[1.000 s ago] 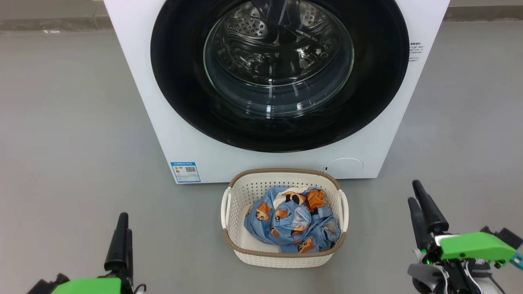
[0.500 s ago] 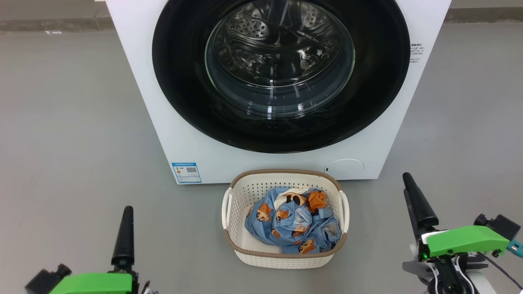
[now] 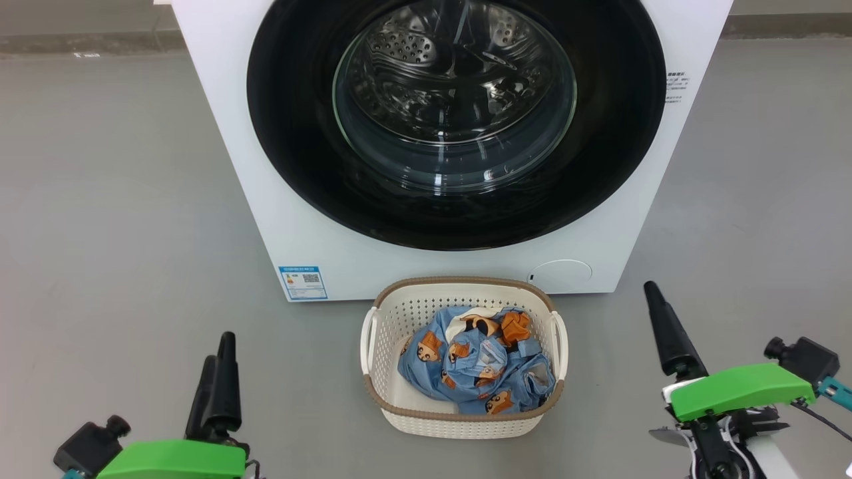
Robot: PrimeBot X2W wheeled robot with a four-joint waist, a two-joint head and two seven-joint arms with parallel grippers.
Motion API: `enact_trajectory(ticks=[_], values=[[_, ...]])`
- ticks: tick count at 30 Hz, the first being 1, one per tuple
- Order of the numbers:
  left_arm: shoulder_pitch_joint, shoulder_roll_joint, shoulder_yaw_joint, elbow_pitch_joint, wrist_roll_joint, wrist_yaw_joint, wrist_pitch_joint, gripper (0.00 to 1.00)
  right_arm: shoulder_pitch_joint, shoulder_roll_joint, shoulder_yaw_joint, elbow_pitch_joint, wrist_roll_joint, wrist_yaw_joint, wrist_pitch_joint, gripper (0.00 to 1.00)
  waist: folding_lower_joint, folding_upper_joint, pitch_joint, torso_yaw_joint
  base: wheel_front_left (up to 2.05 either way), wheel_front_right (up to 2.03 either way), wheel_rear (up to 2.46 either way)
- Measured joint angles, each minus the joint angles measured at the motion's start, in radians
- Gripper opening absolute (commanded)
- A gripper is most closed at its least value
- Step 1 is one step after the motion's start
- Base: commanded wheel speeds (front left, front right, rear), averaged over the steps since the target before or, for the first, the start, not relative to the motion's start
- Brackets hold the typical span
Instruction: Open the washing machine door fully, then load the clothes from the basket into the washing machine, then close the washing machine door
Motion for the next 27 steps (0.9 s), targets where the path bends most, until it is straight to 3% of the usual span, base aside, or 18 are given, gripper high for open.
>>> enact_trajectory(ticks=[11,27], values=[[-0.021,0.002,-0.019,0.007,0.213,0.028,-0.031,1.0,-0.036,-0.004,0.025,0.052,-0.202,0.0,-0.03,1.0,0.0,0.0,-0.003,-0.001,0.0,0.0,0.0],[-0.04,0.001,-0.047,0.021,0.405,0.036,-0.076,1.0,-0.071,-0.002,0.043,0.131,-0.498,0.0,-0.074,1.0,0.0,0.0,-0.007,0.0,0.0,0.0,0.0]])
